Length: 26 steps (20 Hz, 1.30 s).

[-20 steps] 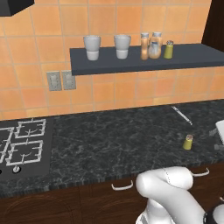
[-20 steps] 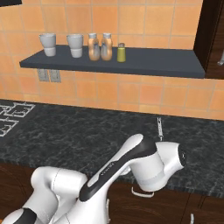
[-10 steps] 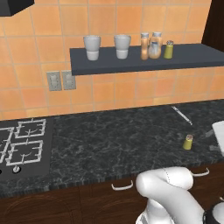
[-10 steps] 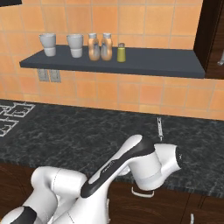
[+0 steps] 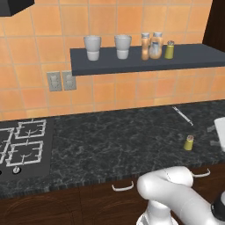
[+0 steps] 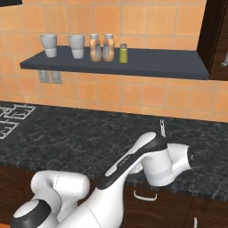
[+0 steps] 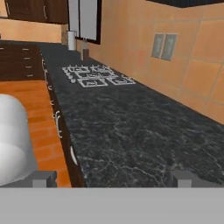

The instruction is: Put the shaker and condiment bottle from the counter next to their counterparts in the cabinet.

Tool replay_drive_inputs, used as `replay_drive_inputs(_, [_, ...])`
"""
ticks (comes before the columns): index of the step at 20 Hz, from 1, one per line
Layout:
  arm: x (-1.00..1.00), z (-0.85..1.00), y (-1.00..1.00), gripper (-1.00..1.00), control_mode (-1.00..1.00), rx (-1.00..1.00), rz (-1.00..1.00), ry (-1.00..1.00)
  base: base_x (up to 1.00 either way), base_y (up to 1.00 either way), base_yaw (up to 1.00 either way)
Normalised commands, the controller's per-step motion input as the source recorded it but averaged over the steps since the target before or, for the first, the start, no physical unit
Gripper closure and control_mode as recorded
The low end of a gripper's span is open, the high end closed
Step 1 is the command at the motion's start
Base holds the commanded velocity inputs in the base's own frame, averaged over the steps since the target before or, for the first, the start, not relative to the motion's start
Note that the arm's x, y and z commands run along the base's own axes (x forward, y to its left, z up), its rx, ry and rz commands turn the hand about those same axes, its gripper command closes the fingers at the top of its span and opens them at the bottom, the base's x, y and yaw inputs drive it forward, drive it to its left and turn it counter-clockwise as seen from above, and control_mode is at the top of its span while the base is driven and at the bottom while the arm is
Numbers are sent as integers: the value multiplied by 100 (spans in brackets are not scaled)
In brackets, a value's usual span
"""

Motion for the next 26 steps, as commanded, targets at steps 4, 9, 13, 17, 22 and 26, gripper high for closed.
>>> replay_drive_inputs(4, [13, -15, -1, -100, -100, 0, 0, 0, 0, 0, 0])
replay_drive_inputs(9, [37, -30, -5, -100, -100, 0, 0, 0, 0, 0, 0])
replay_drive_inputs(13, [20, -23, -3, -100, -100, 0, 0, 0, 0, 0, 0])
replay_drive_inputs(17, [3, -14, -6, -100, -100, 0, 0, 0, 0, 0, 0])
replay_drive_inputs(22, [18, -31, -9, -100, -100, 0, 0, 0, 0, 0, 0])
replay_drive_inputs(26, [7, -5, -1, -100, -100, 0, 0, 0, 0, 0, 0])
